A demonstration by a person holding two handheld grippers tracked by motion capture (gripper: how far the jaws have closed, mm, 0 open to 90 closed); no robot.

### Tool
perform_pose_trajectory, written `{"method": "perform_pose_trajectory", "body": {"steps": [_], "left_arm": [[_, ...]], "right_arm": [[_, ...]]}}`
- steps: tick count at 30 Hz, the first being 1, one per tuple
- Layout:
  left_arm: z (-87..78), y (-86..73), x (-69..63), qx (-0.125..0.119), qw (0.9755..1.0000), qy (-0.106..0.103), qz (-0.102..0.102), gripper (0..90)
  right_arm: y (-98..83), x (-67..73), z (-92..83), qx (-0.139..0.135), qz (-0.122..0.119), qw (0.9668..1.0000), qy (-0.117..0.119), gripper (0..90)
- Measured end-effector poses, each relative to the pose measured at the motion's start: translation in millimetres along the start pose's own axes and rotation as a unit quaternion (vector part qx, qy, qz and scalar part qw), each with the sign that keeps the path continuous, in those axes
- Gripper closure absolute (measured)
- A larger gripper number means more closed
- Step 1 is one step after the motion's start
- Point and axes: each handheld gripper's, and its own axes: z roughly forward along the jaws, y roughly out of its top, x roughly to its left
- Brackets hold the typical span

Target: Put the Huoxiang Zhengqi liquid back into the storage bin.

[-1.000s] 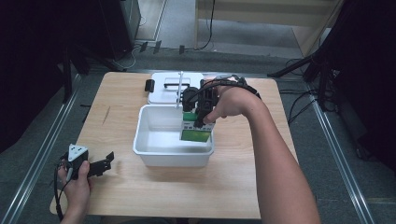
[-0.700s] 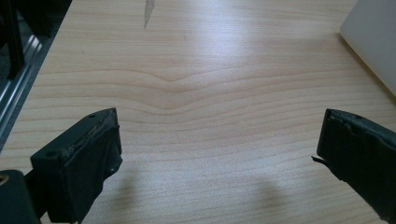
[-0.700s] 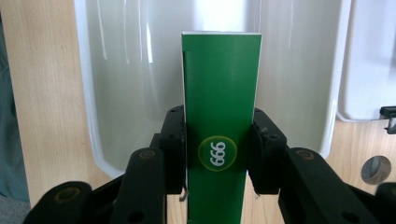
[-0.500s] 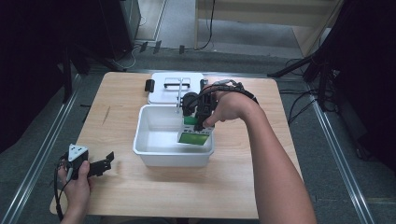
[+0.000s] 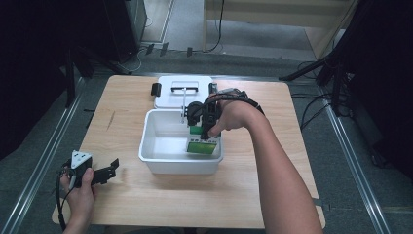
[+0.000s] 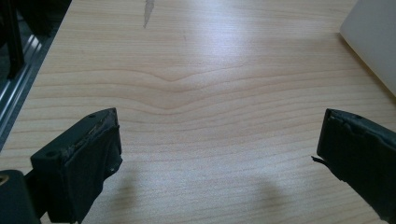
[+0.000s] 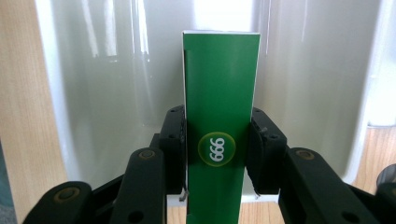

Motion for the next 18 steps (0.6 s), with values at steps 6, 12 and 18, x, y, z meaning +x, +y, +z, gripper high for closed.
{"method": "perform_pose_trajectory", "body": {"steps": [6, 12, 18], "left_arm": [[0.1, 0.0, -0.1, 0.000, 1.0000, 0.000, 0.001, 0.6], [0.2, 0.1, -0.2, 0.001, 1.0000, 0.001, 0.001, 0.6], [0.3, 0.1, 0.0, 0.001, 1.0000, 0.000, 0.001, 0.6]], "right_arm": [[1.8, -2.2, 6.5, -0.004, 0.006, 1.0000, -0.003, 63.3], [1.1, -3.2, 7.6, -0.012, 0.020, 0.9997, 0.001, 60.4], [-0.2, -4.5, 8.1, -0.013, 0.039, 0.9991, -0.008, 51.0]]}}
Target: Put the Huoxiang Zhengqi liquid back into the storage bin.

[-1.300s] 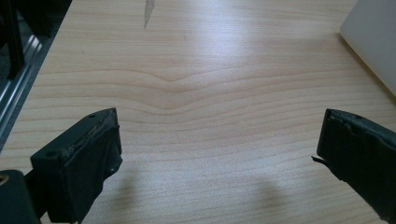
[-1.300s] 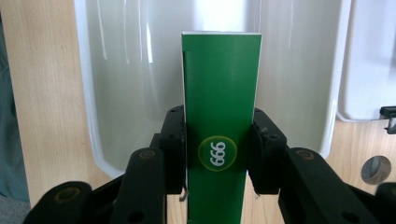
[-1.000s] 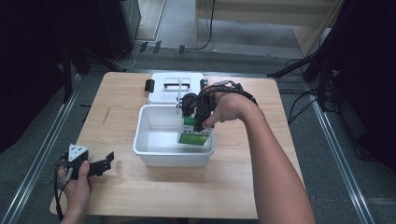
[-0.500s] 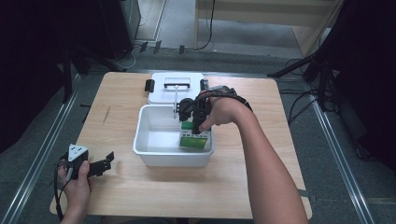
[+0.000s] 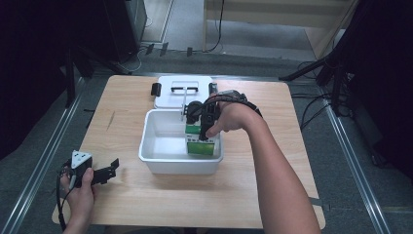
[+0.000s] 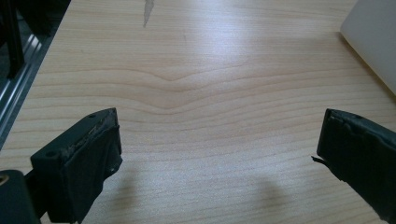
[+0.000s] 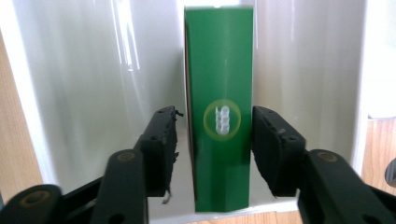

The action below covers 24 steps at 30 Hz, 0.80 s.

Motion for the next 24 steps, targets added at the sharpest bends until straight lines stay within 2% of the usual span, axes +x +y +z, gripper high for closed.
{"method": "perform_pose_trajectory", "body": {"steps": [6, 7, 12, 15, 19, 21, 23, 24], "left_arm": [[0.1, 0.0, -0.2, 0.000, 1.0000, 0.001, 0.000, 0.5], [0.1, 0.0, -0.1, 0.000, 1.0000, 0.001, 0.000, 0.6], [0.1, 0.0, -0.4, 0.000, 1.0000, 0.001, 0.001, 0.6], [0.0, 0.0, -0.2, 0.000, 1.0000, 0.001, 0.001, 0.6], [0.1, 0.0, -0.3, 0.001, 1.0000, 0.001, 0.000, 0.6], [0.1, 0.0, -0.3, 0.001, 1.0000, 0.001, 0.001, 0.6], [0.1, 0.1, -0.3, 0.001, 1.0000, 0.001, 0.001, 0.6], [0.1, 0.0, -0.3, 0.001, 1.0000, 0.001, 0.001, 0.6]], "right_arm": [[-2.6, -0.9, -5.3, -0.016, 0.021, 0.9996, 0.004, 41.4], [-2.7, -0.2, -7.5, -0.018, 0.030, 0.9994, 0.005, 36.9], [-2.3, -1.9, -19.5, -0.023, 0.072, 0.9967, -0.029, 24.4], [-3.1, -1.4, -28.0, -0.039, 0.099, 0.9939, -0.031, 16.0], [-5.7, 0.0, -37.3, -0.061, 0.121, 0.9899, -0.042, 12.9], [-8.1, 0.7, -40.6, -0.078, 0.122, 0.9884, -0.047, 8.0], [-10.7, -1.1, -43.7, -0.095, 0.135, 0.9850, -0.049, 0.0], [-12.9, -3.2, -45.4, -0.110, 0.151, 0.9811, -0.050, 0.0]]}}
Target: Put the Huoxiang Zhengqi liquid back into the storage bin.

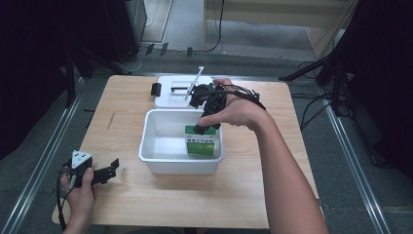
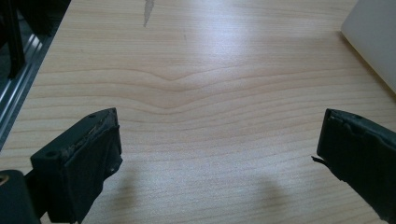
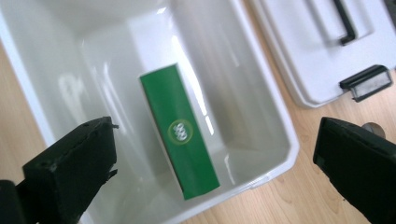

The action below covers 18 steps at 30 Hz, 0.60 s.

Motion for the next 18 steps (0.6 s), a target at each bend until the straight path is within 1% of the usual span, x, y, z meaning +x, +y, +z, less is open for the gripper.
{"method": "perform_pose_trajectory", "body": {"steps": [1, 2, 3, 4, 6, 7, 9, 11, 12, 14, 15, 17, 18], "left_arm": [[0.0, 0.0, 0.0, 0.000, 1.0000, 0.000, 0.000, 0.6], [-0.1, 0.0, -0.1, 0.000, 1.0000, 0.000, 0.000, 0.6], [-0.1, 0.0, 0.0, 0.000, 1.0000, 0.000, 0.000, 0.6], [-0.1, -0.1, -0.1, -0.001, 1.0000, 0.000, 0.000, 0.6], [-0.1, 0.0, -0.1, 0.000, 1.0000, 0.000, 0.000, 0.6], [-0.1, 0.0, -0.1, 0.000, 1.0000, 0.000, 0.000, 0.6], [-0.1, 0.0, -0.1, 0.000, 1.0000, 0.000, 0.000, 0.6], [0.0, -0.1, -0.3, -0.001, 1.0000, 0.001, 0.001, 0.6], [0.1, -0.1, -0.3, -0.001, 1.0000, 0.001, 0.001, 0.6], [0.1, -0.1, -0.3, -0.001, 1.0000, 0.001, 0.001, 0.6], [0.1, -0.1, -0.3, -0.001, 1.0000, 0.001, 0.001, 0.6], [0.2, -0.1, -0.4, -0.001, 1.0000, 0.001, 0.002, 0.6], [0.1, -0.2, -0.5, -0.002, 1.0000, 0.001, 0.002, 0.6]], "right_arm": [[-0.8, -1.7, -1.2, -0.007, 0.011, 0.9999, -0.004, 0.0], [-3.0, -4.8, -2.6, -0.022, 0.031, 0.9993, -0.010, 0.0], [-4.4, -7.1, -3.6, -0.030, 0.041, 0.9986, -0.013, 0.0], [-7.6, -11.3, -4.7, -0.042, 0.060, 0.9971, -0.019, 0.0], [-12.9, -16.2, -6.0, -0.057, 0.080, 0.9947, -0.032, 0.0], [-16.2, -18.2, -7.0, -0.066, 0.091, 0.9929, -0.039, 0.0], [-23.3, -23.1, -9.0, -0.086, 0.108, 0.9894, -0.044, 0.0], [-31.3, -26.7, -11.6, -0.103, 0.129, 0.9848, -0.054, 0.0], [-34.1, -28.5, -12.3, -0.108, 0.132, 0.9835, -0.060, 0.0], [-42.2, -31.1, -14.0, -0.121, 0.150, 0.9785, -0.073, 0.0], [-45.0, -32.2, -14.0, -0.126, 0.152, 0.9773, -0.076, 0.0], [-53.1, -33.5, -13.6, -0.132, 0.164, 0.9734, -0.089, 0.0], [-56.0, -34.2, -13.4, -0.135, 0.168, 0.9720, -0.092, 0.0]]}}
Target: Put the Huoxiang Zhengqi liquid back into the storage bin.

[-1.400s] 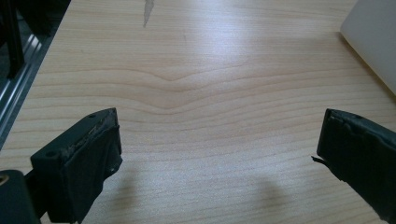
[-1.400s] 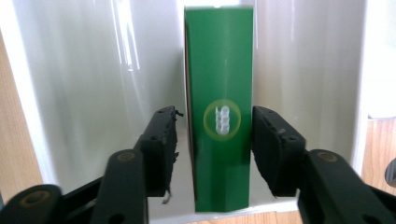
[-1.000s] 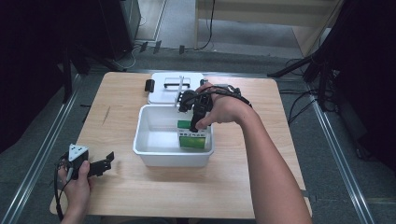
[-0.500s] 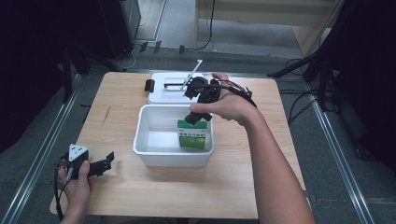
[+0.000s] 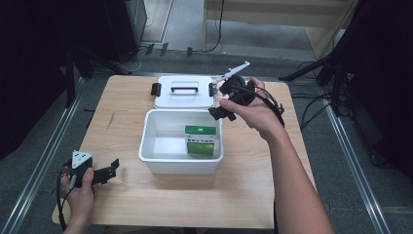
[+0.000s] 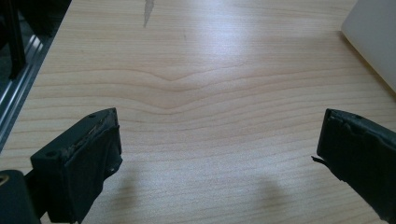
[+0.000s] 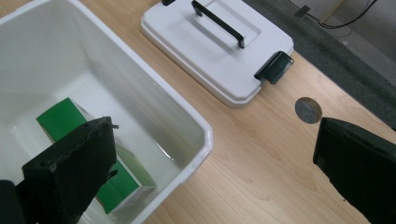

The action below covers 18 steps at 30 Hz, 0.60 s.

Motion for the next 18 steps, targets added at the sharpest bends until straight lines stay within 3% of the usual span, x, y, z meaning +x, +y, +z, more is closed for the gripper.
{"method": "perform_pose_trajectory", "body": {"steps": [8, 18], "left_arm": [[0.0, -0.1, -0.4, 0.000, 1.0000, 0.001, -0.001, 0.6], [-0.3, -0.1, -0.4, 0.001, 1.0000, 0.002, 0.002, 0.6]], "right_arm": [[-28.9, -19.2, -3.5, -0.036, 0.049, 0.9980, -0.020, 0.0], [-63.3, -37.8, -7.9, -0.048, 0.083, 0.9943, -0.047, 0.0]]}}
